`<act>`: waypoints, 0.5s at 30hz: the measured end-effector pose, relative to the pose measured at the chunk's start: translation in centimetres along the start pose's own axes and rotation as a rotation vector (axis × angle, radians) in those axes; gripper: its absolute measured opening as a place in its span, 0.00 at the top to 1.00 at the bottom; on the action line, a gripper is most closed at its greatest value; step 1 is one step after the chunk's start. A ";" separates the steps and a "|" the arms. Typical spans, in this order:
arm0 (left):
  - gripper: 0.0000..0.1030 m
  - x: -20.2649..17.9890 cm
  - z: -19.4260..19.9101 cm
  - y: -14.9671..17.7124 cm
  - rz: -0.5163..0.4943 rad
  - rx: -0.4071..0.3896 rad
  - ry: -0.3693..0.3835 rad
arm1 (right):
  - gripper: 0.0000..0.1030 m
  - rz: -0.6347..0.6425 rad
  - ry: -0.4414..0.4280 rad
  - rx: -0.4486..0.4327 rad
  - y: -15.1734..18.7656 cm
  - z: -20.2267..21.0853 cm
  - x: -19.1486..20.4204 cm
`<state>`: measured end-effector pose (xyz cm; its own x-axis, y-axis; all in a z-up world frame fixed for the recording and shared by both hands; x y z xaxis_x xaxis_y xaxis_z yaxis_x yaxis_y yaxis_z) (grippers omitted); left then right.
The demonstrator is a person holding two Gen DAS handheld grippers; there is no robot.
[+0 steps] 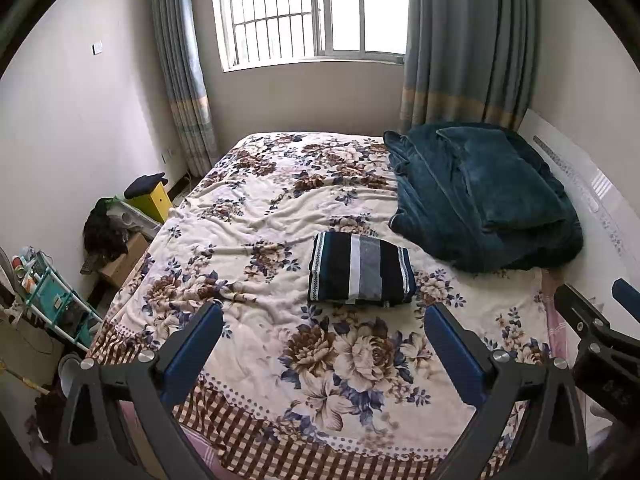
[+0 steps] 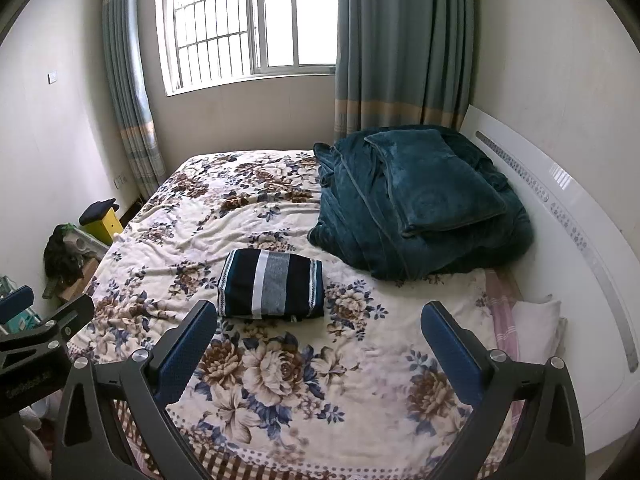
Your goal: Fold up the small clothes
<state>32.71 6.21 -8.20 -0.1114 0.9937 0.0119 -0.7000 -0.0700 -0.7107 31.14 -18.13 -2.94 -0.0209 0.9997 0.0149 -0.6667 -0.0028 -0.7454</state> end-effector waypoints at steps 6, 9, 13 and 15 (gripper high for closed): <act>0.00 -0.1 0.5 -0.4 -0.002 -0.006 -0.003 | 0.00 0.000 -0.002 -0.004 0.0 0.1 0.1; 0.00 -0.1 0.6 -0.6 -0.003 -0.009 -0.003 | 0.00 0.000 -0.001 -0.003 0.0 0.1 0.0; 0.00 -0.1 0.7 -0.9 -0.005 -0.012 -0.003 | 0.00 0.000 -0.002 -0.003 0.0 0.1 0.0; 0.00 0.0 0.6 -0.9 -0.006 -0.012 -0.003 | 0.00 0.000 -0.003 -0.002 0.1 0.1 0.0</act>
<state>32.88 6.18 -7.11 -0.1089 0.9939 0.0183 -0.6920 -0.0626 -0.7192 31.03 -18.11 -2.96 -0.0233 0.9996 0.0172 -0.6649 -0.0027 -0.7470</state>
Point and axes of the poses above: each gripper's, at about its wrist camera, not at the fingertips, and z roughly against the way its jaws point, x to its left, y to its underside, the point moved 2 cm from there along -z, roughly the way its jaws point
